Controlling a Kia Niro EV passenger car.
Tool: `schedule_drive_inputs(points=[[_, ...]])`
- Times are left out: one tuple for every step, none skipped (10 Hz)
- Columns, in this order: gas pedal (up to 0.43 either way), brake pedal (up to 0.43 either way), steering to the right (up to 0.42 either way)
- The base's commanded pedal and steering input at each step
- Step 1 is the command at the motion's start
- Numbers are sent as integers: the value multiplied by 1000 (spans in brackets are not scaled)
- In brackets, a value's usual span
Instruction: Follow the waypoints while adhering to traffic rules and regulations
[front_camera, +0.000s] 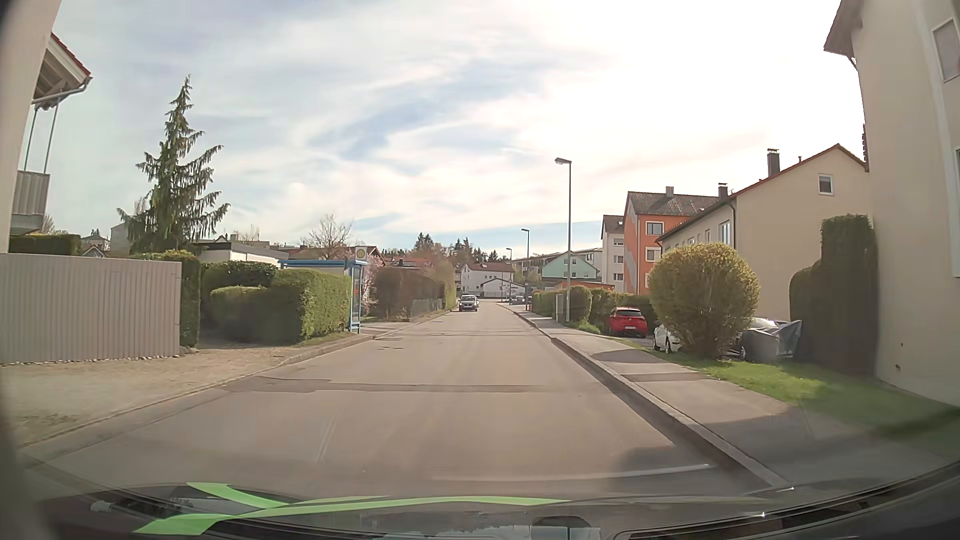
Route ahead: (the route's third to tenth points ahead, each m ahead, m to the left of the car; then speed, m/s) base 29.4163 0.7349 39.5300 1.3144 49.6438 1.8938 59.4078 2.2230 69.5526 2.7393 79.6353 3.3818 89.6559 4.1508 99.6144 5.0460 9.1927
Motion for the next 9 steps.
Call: schedule_drive_inputs(points=[[28, 0, -1], [39, 0, -1], [39, 0, -2], [39, 0, -4], [47, 0, -5], [47, 0, -5], [47, 0, -5], [47, 0, -4], [59, 0, -4]])
